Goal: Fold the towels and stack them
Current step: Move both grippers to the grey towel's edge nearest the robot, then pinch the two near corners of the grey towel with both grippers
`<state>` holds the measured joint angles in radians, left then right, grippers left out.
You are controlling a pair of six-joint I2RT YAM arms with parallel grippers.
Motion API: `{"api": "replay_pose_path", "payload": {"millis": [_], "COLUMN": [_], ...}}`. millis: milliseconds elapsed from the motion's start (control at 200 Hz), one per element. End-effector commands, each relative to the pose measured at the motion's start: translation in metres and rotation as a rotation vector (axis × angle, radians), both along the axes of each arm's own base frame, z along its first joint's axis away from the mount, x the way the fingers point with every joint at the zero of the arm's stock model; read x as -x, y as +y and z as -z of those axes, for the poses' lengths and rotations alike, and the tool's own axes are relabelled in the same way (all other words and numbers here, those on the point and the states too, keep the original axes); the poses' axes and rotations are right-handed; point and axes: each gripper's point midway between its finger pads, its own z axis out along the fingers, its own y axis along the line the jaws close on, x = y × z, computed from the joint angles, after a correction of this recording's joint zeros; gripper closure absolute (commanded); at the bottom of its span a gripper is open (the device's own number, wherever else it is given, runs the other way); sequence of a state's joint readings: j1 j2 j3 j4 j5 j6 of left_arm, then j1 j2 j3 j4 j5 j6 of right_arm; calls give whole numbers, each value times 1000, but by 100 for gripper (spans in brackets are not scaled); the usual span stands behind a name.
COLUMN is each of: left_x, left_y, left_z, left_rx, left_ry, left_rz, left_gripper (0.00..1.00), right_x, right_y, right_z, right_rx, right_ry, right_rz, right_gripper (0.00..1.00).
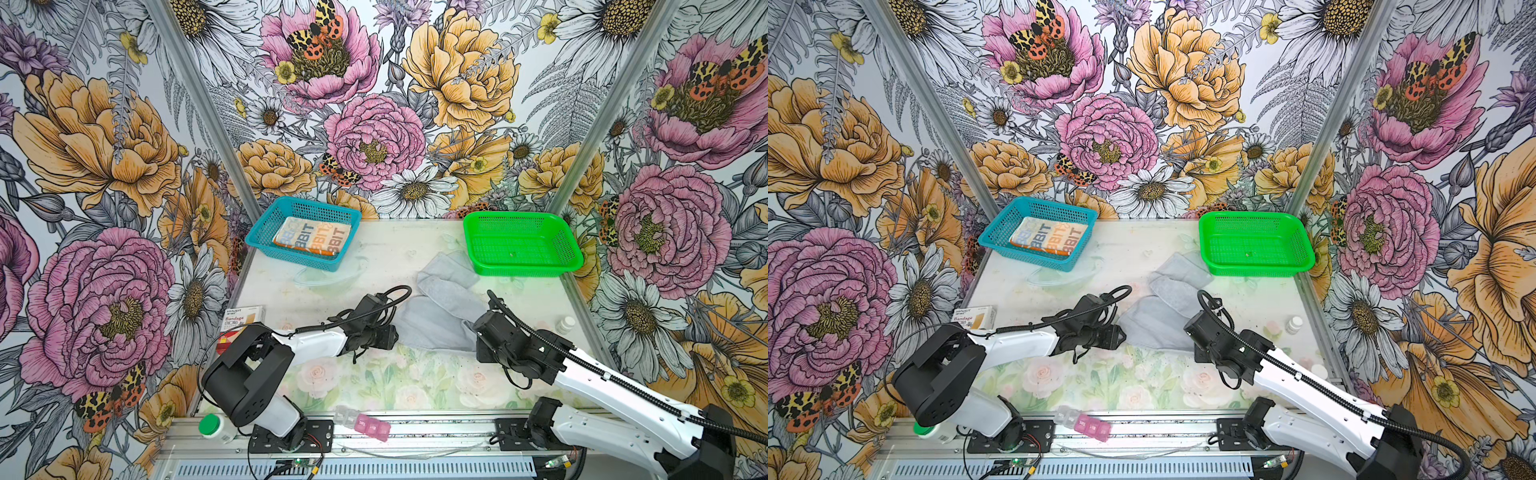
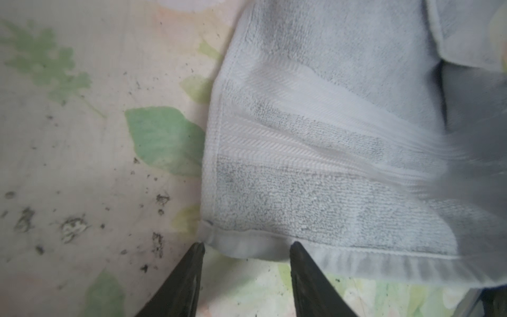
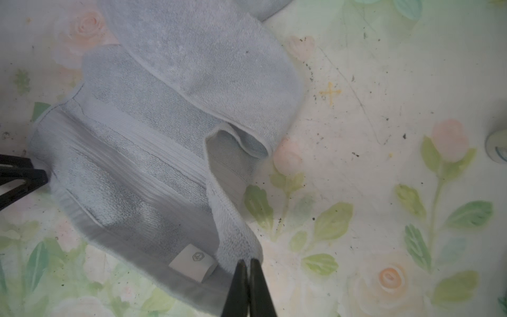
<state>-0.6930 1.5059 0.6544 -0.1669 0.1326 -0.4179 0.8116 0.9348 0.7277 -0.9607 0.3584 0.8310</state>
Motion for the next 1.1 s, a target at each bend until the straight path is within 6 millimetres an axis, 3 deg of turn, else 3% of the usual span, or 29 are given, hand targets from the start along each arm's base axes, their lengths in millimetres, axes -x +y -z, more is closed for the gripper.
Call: {"api": "replay_pose_path", "payload": {"millis": [0, 155, 300, 435, 650, 705, 866, 986, 1096], "left_x": [4, 8, 27, 42, 45, 42, 37, 37, 38], "left_y": [16, 3, -18, -23, -27, -22, -15, -14, -17], "left_z": [1, 2, 3, 11, 28, 31, 34, 26, 1], "left_rx": [-47, -3, 49, 38, -26, -74, -134, -124, -75], "left_ry": [-13, 17, 57, 82, 91, 79, 70, 59, 27], "left_rz": [-36, 18, 109, 149, 135, 112, 78, 72, 86], "left_gripper": [44, 41, 46, 47, 52, 57, 100, 100, 100], "right_x": [0, -2, -2, -1, -1, -1, -1, -2, -5], "right_y": [-17, -17, -18, -19, -18, -18, -18, -17, -10], "right_z": [-10, -10, -13, -16, -15, -16, -17, -20, -33], "right_rx": [51, 83, 67, 54, 57, 55, 47, 42, 13], "right_ry": [-21, -10, -24, -37, -30, -34, -40, -51, -86], "right_rz": [56, 51, 56, 58, 50, 50, 50, 41, -4], "right_gripper": [100, 100, 100, 100, 100, 100, 100, 100, 100]}}
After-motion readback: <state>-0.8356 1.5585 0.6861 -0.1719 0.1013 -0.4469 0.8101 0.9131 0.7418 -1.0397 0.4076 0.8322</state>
